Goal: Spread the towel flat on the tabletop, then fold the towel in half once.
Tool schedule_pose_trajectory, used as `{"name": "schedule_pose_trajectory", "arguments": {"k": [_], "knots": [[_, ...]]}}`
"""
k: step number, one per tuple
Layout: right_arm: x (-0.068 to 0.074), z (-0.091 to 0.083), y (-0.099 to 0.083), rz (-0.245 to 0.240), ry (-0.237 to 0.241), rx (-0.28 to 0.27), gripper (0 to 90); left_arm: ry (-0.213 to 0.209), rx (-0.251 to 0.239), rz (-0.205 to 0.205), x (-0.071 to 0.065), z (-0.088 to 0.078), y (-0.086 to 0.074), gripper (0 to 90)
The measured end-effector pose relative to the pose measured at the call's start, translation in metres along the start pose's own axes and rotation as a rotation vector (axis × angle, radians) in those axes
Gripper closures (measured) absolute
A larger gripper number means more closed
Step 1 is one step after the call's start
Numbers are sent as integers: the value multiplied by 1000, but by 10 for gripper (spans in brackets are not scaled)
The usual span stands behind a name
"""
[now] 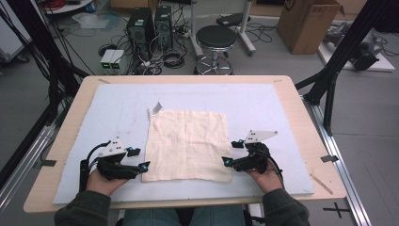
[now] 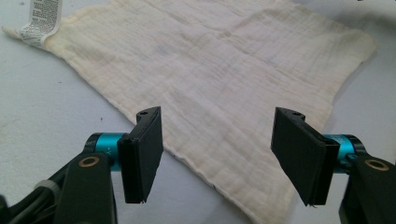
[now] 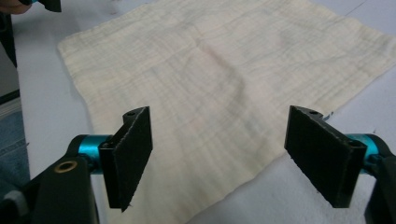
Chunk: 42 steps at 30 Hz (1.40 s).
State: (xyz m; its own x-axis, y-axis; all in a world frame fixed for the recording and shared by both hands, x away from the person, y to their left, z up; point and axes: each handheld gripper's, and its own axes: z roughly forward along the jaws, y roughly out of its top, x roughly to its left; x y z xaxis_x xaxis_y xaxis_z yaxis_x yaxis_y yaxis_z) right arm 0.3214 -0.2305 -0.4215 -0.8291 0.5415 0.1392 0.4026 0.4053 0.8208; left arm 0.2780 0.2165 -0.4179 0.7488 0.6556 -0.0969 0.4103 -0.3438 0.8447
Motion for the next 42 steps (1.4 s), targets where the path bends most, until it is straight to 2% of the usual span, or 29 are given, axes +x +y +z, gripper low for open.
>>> {"name": "schedule_pose_trajectory", "arguments": {"k": [3, 6, 8, 10, 15, 19, 24, 29, 34, 36, 39, 42], "knots": [[-1, 2, 2, -3, -7, 7, 196, -2, -4, -20, 2, 0, 3, 338], [-1, 2, 4, -11, -16, 15, 184, -2, -5, -21, 4, -2, 6, 336], [-3, 1, 6, -8, -5, 22, 184, -2, -7, -20, 4, -2, 7, 335], [-4, 0, 8, -14, -10, 13, 183, -3, -2, -21, 4, -2, 9, 333], [-7, -1, 13, 11, 6, 11, 156, -7, -1, -29, 8, -2, 16, 321], [-8, 0, 16, 9, 3, 10, 155, -14, -11, -61, 12, 0, 22, 320], [-11, 3, 22, 9, 13, 21, 131, -11, -15, -50, 13, 2, 31, 322], [-15, 3, 29, 32, 21, 41, 125, -16, -18, -46, 16, 3, 41, 331], [-20, 3, 37, 25, 20, 41, 125, -24, -16, -50, 20, 4, 50, 333], [-23, 3, 40, 25, 20, 42, 125, -19, -10, -45, 22, 4, 53, 333], [-27, 5, 46, 24, 16, 46, 124, -19, -20, -64, 26, 5, 56, 337], [-31, 7, 52, 18, 13, 44, 123, -11, -20, -58, 31, 5, 59, 337]]}}
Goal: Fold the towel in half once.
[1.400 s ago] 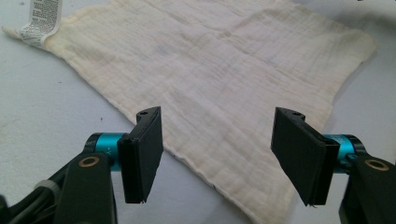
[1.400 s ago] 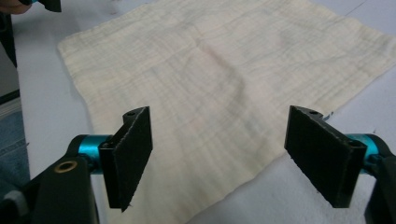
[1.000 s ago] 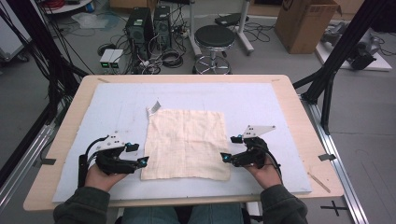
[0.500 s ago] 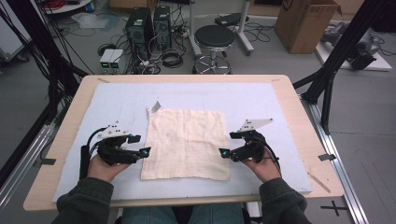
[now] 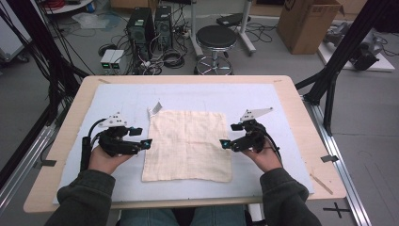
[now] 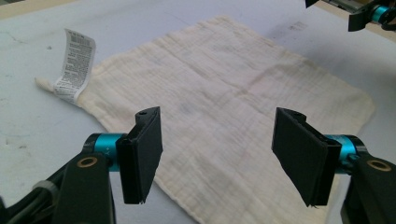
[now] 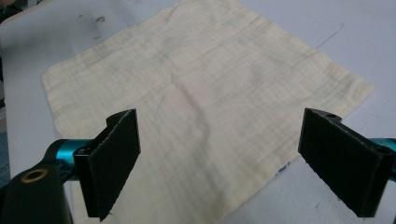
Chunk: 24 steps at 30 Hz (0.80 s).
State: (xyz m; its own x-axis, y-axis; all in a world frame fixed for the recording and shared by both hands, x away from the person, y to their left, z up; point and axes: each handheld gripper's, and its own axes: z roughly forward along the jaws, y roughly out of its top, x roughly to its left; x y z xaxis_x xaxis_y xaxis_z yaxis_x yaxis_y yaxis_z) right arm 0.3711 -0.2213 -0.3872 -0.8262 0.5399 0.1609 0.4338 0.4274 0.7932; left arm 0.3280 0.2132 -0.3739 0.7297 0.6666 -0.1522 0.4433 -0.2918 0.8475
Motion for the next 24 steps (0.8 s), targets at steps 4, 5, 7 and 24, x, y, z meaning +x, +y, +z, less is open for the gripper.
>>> {"name": "schedule_pose_trajectory", "arguments": {"k": [4, 5, 7, 24], "knots": [[-7, 4, 9, 7, -5, 8, 123, 19, -19, 0, 6, 0, 4, 347], [-8, 5, 11, 8, -4, 11, 123, 23, -15, -3, 8, 1, 5, 349], [-12, 7, 15, 6, -10, 14, 123, 34, -14, -2, 11, 3, 7, 350], [-59, 12, 46, 50, -49, 35, 124, 66, -9, -54, 46, 28, 43, 403]]}}
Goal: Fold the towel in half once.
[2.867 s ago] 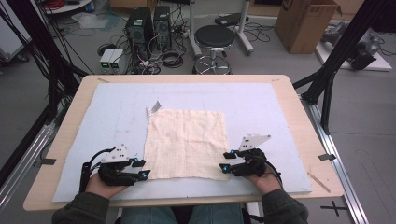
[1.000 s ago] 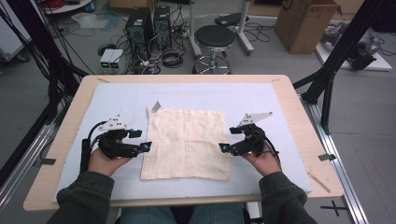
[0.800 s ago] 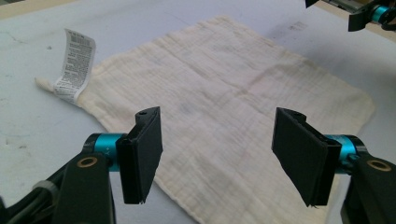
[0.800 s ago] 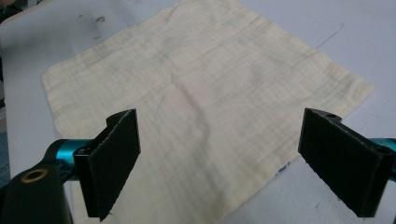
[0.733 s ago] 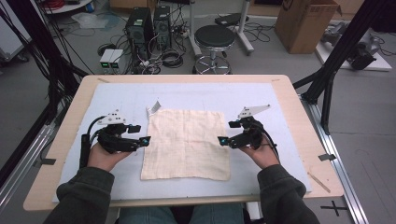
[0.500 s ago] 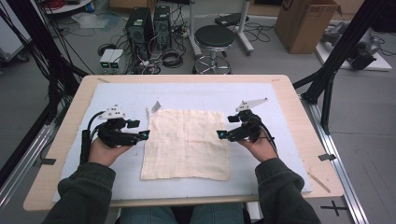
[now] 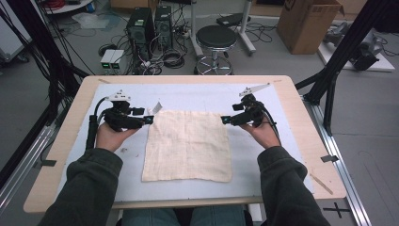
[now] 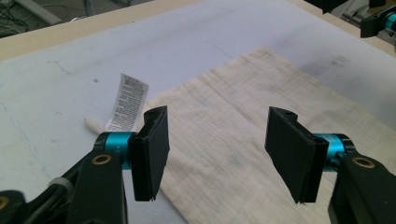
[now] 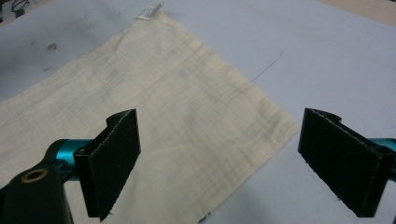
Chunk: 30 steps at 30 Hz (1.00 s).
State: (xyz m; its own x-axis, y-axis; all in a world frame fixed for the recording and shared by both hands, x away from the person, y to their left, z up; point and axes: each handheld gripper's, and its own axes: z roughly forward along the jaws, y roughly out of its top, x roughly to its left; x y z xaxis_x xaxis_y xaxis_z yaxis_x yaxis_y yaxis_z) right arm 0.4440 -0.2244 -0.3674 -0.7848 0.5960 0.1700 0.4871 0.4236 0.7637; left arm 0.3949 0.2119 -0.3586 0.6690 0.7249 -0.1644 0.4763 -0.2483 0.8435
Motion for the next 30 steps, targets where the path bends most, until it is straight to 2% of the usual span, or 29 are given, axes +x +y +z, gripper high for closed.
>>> {"name": "schedule_pose_trajectory", "arguments": {"k": [2, 7, 11, 13, 19, 24, 28, 30], "knots": [[-4, 1, 5, 3, -7, -3, 125, 21, 7, 0, 5, 5, 3, 408], [-13, 7, 8, 41, -31, -20, 145, 50, 1, -38, 19, 21, 6, 429], [-20, 18, 5, 47, -42, -2, 161, 72, 3, -82, 28, 34, 1, 439], [-24, 22, 5, 54, -45, -4, 176, 95, 21, -95, 34, 42, -3, 460], [-34, 31, 1, 75, -49, 7, 203, 119, 16, -150, 47, 54, -10, 479], [-36, 39, -1, 81, -51, 22, 234, 143, 40, -143, 50, 60, -14, 513], [-37, 46, -2, 81, -57, 36, 247, 177, 85, -137, 53, 65, -18, 508], [-37, 47, -3, 92, -61, 39, 247, 186, 91, -156, 54, 68, -20, 494]]}}
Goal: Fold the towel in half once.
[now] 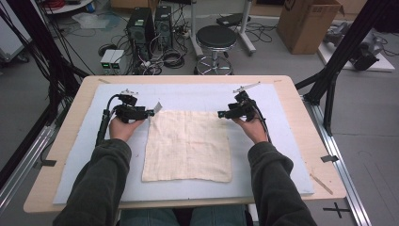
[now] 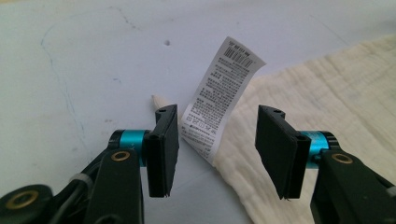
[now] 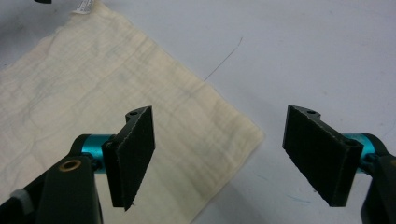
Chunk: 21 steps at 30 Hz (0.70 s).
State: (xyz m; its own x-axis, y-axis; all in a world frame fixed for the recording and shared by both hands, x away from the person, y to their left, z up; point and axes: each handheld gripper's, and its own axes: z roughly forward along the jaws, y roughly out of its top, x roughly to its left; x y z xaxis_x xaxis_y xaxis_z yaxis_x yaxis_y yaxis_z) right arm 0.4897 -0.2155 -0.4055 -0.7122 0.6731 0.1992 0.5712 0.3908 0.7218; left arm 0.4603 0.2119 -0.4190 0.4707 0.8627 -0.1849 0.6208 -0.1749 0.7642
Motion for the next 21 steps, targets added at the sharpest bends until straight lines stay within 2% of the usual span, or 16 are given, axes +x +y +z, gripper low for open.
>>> {"name": "schedule_pose_trajectory", "arguments": {"k": [5, 9, 10, 12, 17, 20, 21], "knots": [[-2, 4, -2, 13, -1, 17, 257, 21, 13, -28, 1, 10, -3, 541], [-5, 6, -3, 12, -9, 18, 273, 36, 50, -50, 2, 17, -6, 569], [-6, 5, -3, 17, -11, 21, 279, 26, 58, -60, 3, 19, -7, 569], [-7, 6, -4, 21, -6, 24, 288, 22, 64, -53, 2, 20, -8, 572], [-8, 10, -5, 33, -5, 42, 342, -1, 42, -59, -2, 22, -7, 605], [-9, 13, -7, 38, -16, 59, 355, 10, 59, -42, -3, 23, -8, 635], [-10, 14, -7, 38, -23, 66, 365, 14, 54, -48, -4, 24, -8, 645]]}}
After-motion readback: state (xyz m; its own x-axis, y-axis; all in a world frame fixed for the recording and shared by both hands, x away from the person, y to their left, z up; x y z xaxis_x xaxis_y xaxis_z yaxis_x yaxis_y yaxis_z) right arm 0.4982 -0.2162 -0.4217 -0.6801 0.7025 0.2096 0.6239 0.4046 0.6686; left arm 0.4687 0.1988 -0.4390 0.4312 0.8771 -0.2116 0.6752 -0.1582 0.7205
